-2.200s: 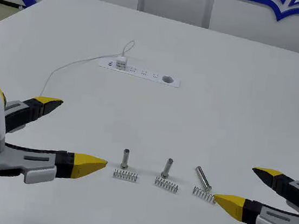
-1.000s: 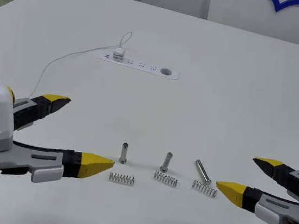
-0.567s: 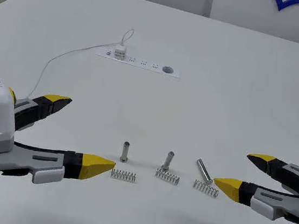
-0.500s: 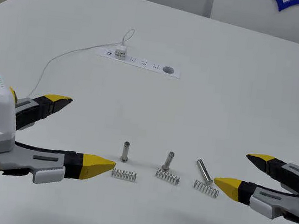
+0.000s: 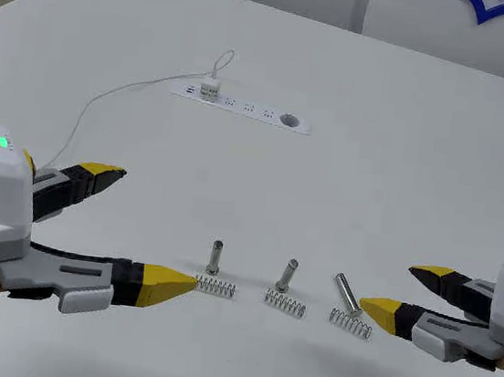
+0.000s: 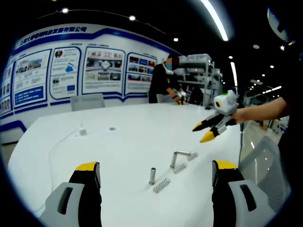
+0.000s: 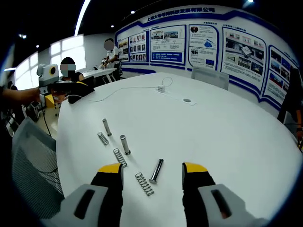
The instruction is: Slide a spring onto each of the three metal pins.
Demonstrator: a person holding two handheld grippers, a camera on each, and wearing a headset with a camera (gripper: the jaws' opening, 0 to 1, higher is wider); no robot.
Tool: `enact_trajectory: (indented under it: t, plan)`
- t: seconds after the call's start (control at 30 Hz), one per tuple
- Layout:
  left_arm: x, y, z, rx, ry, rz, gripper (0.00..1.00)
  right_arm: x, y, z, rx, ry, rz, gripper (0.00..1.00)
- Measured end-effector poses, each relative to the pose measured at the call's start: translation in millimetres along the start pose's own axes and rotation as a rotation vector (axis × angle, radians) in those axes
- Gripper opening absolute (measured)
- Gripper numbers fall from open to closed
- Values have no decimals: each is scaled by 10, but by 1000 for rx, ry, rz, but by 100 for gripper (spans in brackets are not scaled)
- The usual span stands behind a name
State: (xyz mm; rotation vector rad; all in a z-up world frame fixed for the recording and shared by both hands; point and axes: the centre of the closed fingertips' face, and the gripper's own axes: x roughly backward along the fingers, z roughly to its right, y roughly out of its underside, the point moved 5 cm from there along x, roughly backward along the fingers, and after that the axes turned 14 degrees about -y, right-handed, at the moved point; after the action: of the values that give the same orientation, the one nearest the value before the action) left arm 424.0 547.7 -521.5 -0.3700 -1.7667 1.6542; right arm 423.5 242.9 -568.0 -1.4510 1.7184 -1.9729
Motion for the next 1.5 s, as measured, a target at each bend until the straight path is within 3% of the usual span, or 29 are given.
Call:
enact_trajectory:
  t: [0.3, 0.73, 1.1, 1.5]
  plan:
    - [-10, -7, 13, -5, 6, -2, 100, -140, 17, 15, 9, -8, -36, 46]
    - [8, -11, -10, -4, -1, -2, 100, -308, 29, 192, -8, 1, -68, 38]
    - [9, 20, -26, -5, -6, -15, 100, -469, 125, 181, -12, -24, -123, 33]
    - [3, 27, -36, -7, -8, -22, 100, -598, 167, 238, -34, -6, -152, 27]
